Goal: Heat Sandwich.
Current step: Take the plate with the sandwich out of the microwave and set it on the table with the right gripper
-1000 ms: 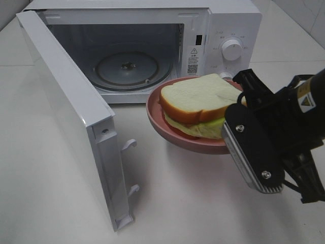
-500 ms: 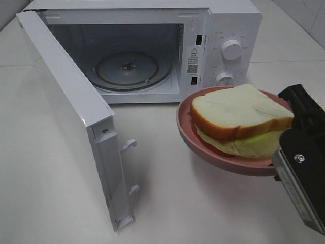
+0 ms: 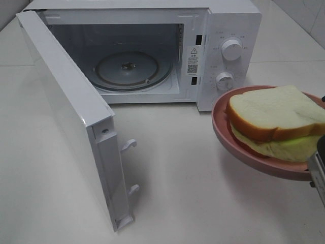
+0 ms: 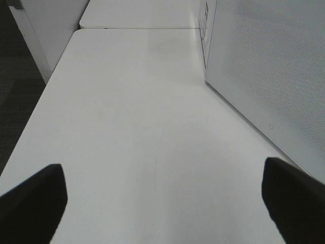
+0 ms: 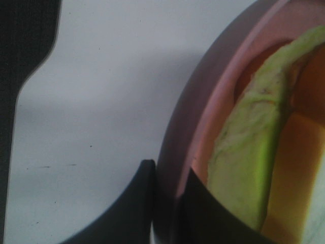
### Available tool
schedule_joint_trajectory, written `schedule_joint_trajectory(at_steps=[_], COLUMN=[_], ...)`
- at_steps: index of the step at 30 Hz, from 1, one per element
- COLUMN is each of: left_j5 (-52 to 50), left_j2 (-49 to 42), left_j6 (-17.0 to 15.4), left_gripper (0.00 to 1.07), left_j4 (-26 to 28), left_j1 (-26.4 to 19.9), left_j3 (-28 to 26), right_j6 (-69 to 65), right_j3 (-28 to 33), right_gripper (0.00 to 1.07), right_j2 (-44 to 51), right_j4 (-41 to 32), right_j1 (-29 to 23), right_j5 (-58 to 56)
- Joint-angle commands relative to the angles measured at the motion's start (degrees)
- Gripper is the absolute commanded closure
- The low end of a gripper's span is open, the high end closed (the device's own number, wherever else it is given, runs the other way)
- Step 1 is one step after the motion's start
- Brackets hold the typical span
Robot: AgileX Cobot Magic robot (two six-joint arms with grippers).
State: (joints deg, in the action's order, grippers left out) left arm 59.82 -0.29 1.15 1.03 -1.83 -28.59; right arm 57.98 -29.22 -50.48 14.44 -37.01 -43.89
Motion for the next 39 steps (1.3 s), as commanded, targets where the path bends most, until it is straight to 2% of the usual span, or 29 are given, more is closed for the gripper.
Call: schedule_joint_trajectory(at_steps=[1, 6, 16, 29, 39], left_j5=[-0.52, -0.52, -0.52, -0.52, -0.52], left_j2=[-1.49, -1.49, -1.49, -1.49, -1.49], left_j6=[0.0, 0.0, 0.0, 0.0, 0.0], left_gripper=[0.09, 0.09, 0.09, 0.09, 0.09], left_j4=[-0.17, -0.17, -0.17, -0.17, -0.17], left_j1=[-0.29, -0.29, -0.29, -0.29, -0.29], left_j3=[0.23, 0.23, 0.23, 0.23, 0.23], right_j6=[-5.1, -12.09, -21.31, -47.61, -61.54], right_j3=[0.0, 0.0, 0.0, 0.0, 0.0], right_gripper=[1.07, 1.07, 1.07, 1.07, 1.07], right_j2=[0.63, 0.63, 0.63, -0.92, -4.64], right_j4=[3.72, 7.85, 10.03, 23.66, 26.64], right_j1=[0.23, 0.23, 0.23, 0.23, 0.23], right_j5=[-1.2, -2.41, -3.95, -7.79, -11.23])
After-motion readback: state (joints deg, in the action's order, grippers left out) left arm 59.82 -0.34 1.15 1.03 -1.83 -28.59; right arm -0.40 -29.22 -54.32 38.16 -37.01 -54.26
